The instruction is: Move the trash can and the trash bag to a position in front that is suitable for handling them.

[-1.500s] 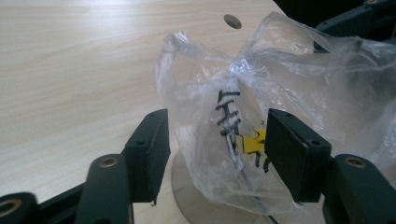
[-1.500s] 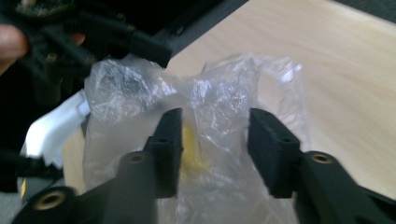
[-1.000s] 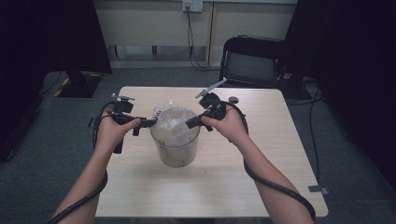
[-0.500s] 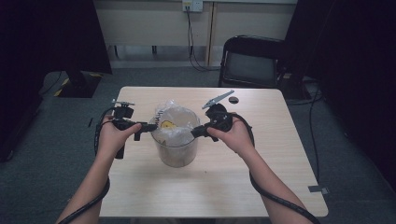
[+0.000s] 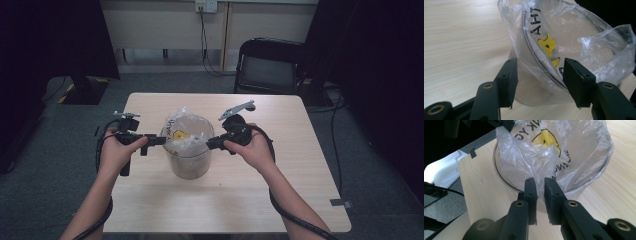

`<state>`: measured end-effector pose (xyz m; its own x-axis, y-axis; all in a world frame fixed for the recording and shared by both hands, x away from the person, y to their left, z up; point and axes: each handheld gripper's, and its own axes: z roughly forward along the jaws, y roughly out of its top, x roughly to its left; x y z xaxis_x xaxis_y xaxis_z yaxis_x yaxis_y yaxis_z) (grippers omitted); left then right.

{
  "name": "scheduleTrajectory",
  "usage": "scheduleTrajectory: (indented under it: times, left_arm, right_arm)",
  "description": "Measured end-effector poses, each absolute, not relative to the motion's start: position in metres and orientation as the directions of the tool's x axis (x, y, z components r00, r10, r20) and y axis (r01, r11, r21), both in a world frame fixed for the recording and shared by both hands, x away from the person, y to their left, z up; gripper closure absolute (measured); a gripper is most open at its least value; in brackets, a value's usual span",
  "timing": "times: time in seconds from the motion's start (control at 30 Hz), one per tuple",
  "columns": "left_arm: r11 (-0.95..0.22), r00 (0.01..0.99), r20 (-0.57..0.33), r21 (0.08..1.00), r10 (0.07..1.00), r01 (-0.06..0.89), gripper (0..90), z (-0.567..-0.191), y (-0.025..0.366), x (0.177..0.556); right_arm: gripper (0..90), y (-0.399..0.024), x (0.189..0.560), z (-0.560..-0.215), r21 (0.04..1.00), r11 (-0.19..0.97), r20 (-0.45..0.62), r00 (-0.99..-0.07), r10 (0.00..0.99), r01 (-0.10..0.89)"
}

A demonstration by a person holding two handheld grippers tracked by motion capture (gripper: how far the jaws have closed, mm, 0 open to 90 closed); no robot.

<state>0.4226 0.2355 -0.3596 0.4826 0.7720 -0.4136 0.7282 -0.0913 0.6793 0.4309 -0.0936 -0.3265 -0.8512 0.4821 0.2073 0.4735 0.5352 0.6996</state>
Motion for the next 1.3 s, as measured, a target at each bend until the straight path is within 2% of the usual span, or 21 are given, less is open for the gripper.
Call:
scheduleTrajectory:
  times: [0.53,0.87,1.07,1.17,1.3]
  left_arm:
    - [-0.048,0.471,-0.443,0.688,0.763,0.724,49.9,-0.359,0.242,0.405]
    - [-0.114,0.493,-0.399,0.677,0.773,0.727,51.6,-0.365,0.240,0.400]
    - [-0.129,0.496,-0.390,0.672,0.776,0.730,50.8,-0.364,0.241,0.398]
    - [-0.139,0.497,-0.376,0.673,0.782,0.727,48.8,-0.361,0.241,0.396]
    - [-0.145,0.494,-0.368,0.669,0.787,0.729,47.7,-0.357,0.242,0.393]
  right_arm:
    - [73.1,-0.100,0.419,-0.343,0.714,0.519,0.197,-0.846,0.496,0.470]
    - [67.0,-0.097,0.417,-0.347,0.710,0.528,0.174,-0.843,0.508,0.465]
    - [54.5,-0.096,0.414,-0.347,0.700,0.545,0.157,-0.844,0.512,0.461]
    - [41.7,-0.097,0.413,-0.345,0.690,0.554,0.140,-0.837,0.529,0.465]
    - [31.6,-0.102,0.410,-0.341,0.707,0.531,0.132,-0.825,0.550,0.467]
